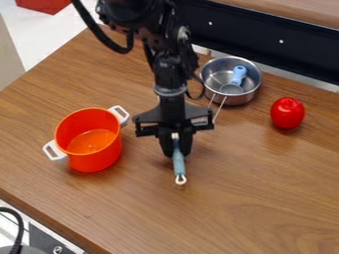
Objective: Place the noodle spoon between the two pans
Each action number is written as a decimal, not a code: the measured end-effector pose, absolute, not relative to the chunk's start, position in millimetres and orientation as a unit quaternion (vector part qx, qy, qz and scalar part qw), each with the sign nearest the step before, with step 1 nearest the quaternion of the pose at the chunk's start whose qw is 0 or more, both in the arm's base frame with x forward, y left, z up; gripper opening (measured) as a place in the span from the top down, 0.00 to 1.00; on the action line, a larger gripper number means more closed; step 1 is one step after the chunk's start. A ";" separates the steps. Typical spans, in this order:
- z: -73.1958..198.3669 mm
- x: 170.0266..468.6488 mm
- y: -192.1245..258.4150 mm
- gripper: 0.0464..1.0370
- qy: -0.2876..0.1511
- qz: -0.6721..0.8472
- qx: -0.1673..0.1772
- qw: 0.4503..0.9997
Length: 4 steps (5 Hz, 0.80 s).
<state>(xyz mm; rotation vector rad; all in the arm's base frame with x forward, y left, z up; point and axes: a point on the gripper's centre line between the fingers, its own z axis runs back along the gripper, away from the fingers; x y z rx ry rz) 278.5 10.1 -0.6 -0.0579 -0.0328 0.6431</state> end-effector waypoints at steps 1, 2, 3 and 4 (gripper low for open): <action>0.9 280.0 16.2 0.82 -0.018 0.331 -0.029 0.943; 4.5 285.3 21.3 0.82 -0.022 0.331 -0.034 0.943; 8.6 294.3 30.9 0.82 -0.032 0.341 -0.041 0.939; 9.9 310.1 41.7 0.82 -0.030 0.362 -0.049 0.930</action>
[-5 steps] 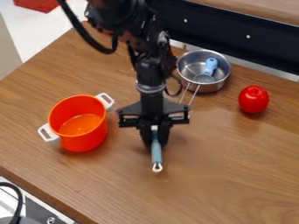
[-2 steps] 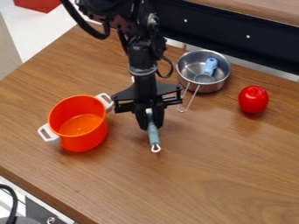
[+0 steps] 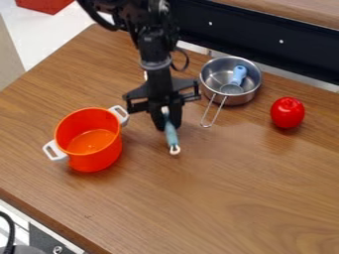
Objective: Place the noodle spoon between the two pans
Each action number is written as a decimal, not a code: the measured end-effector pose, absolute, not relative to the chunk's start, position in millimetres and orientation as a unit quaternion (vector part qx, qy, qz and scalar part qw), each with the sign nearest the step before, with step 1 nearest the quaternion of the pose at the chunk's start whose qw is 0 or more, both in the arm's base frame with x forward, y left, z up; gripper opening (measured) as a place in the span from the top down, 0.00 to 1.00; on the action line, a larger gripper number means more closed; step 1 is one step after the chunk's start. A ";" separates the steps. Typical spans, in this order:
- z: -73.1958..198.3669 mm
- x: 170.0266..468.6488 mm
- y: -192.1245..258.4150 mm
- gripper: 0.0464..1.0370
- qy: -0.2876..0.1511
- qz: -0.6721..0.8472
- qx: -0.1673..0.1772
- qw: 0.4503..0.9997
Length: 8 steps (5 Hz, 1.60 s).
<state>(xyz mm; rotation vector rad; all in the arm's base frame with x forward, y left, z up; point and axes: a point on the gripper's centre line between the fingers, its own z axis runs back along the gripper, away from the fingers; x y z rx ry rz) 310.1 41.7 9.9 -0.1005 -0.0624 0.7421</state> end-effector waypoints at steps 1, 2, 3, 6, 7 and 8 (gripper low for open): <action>6.1 316.0 50.1 0.82 -0.029 0.375 -0.041 0.925; 4.0 321.2 54.6 0.82 -0.028 0.383 -0.035 0.922; 7.4 324.1 63.2 0.77 -0.033 0.397 -0.032 0.917; 21.9 320.6 68.3 0.04 0.013 0.393 -0.040 0.919; 33.0 317.1 67.3 0.04 0.015 0.389 -0.045 0.920; 52.1 307.0 55.2 0.04 0.001 0.363 -0.055 0.930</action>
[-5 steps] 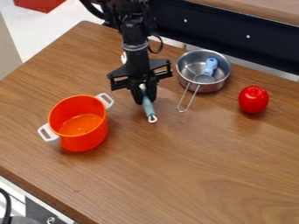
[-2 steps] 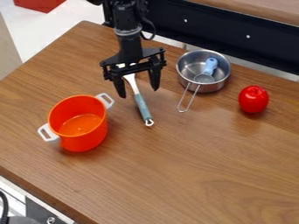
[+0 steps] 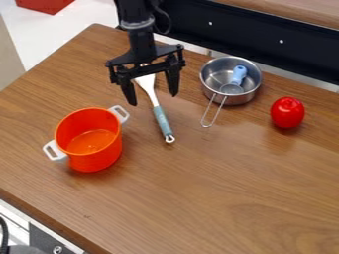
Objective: Place the noodle spoon between the two pans
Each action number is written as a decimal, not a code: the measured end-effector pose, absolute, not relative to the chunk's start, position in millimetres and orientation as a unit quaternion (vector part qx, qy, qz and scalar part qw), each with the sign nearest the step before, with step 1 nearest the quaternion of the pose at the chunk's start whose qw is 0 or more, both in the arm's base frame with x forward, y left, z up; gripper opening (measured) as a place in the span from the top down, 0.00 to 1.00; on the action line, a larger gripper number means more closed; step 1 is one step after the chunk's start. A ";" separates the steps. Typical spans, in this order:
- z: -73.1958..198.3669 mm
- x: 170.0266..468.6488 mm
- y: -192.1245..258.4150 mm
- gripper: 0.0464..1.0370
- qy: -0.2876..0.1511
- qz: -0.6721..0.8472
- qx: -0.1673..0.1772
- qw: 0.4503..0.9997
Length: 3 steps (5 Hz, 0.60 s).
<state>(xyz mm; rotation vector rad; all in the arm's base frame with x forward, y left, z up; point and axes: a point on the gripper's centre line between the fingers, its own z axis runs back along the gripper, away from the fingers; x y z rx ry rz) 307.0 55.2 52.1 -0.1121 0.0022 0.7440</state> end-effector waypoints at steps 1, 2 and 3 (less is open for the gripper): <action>59.1 292.9 44.0 0.04 -0.006 0.282 -0.050 0.958; 58.4 270.3 44.6 0.04 0.024 0.204 -0.042 0.978; 58.9 242.0 63.4 0.04 0.014 0.143 -0.030 0.989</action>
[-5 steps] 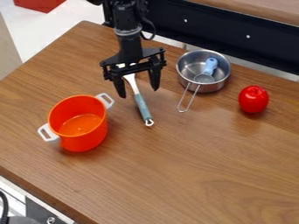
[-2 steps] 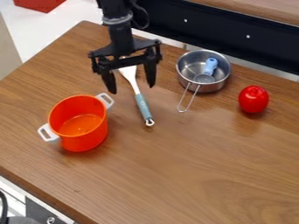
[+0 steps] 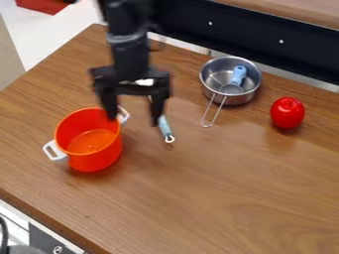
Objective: Place the noodle spoon between the two pans
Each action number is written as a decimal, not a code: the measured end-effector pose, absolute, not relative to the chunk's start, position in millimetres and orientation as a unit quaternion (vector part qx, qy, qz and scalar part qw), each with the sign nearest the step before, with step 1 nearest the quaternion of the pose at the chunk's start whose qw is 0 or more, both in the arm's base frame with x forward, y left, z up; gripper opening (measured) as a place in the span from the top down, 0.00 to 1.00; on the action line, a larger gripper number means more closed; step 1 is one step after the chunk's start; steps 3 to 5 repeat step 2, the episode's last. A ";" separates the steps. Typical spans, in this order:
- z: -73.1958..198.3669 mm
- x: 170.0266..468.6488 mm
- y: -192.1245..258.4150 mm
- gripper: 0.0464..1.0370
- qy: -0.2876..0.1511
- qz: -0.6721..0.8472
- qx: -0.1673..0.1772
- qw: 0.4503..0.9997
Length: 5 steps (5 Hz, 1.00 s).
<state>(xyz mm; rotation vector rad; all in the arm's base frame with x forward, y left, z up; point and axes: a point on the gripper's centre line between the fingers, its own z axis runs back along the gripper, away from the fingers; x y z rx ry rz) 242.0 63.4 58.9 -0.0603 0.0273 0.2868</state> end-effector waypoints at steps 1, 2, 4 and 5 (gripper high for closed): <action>62.1 221.2 83.9 0.04 -0.010 0.108 -0.038 0.993; 63.3 197.7 100.6 0.04 -0.045 0.047 -0.039 0.997; 63.3 197.7 100.6 0.04 -0.045 0.047 -0.039 0.997; 63.3 197.7 100.6 0.04 -0.045 0.047 -0.039 0.997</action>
